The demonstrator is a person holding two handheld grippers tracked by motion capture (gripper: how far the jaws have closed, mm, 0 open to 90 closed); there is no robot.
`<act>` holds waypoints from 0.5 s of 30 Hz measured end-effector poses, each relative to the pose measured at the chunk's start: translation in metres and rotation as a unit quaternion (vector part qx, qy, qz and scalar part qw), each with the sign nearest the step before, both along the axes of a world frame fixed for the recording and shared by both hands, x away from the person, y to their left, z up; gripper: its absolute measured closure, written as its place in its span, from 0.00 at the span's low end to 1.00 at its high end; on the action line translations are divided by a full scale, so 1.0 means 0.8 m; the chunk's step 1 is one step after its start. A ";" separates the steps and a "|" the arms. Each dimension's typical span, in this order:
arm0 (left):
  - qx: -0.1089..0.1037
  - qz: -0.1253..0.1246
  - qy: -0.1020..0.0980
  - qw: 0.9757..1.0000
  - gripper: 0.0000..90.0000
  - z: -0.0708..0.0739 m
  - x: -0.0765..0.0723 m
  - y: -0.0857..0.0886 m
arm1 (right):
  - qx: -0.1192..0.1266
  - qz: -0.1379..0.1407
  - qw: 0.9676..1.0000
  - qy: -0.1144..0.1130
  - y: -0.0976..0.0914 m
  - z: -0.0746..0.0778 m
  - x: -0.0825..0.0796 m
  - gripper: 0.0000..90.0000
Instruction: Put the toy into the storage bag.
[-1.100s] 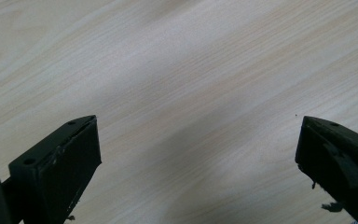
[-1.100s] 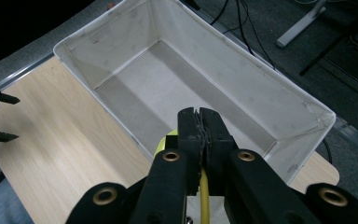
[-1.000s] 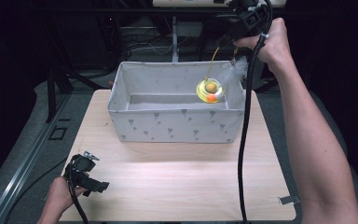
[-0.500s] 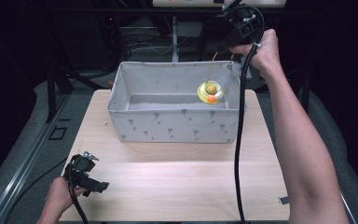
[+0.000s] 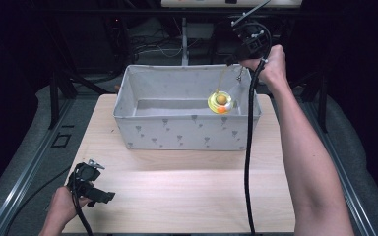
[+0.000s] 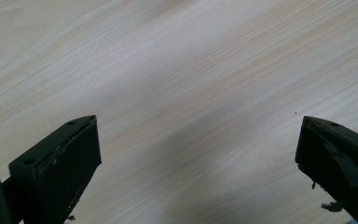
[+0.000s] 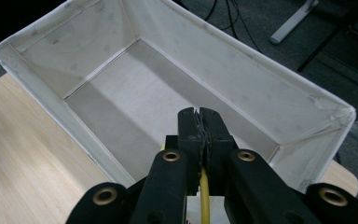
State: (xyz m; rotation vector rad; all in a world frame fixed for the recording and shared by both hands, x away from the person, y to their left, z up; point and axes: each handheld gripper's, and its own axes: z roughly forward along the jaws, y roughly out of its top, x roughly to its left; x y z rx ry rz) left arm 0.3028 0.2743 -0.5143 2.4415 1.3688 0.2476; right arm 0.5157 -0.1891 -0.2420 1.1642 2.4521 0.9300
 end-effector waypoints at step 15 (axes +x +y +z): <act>0.001 -0.006 -0.007 1.000 0.00 0.002 -0.001 -0.005 | -0.011 -0.008 1.000 0.010 -0.005 -0.039 0.007 0.98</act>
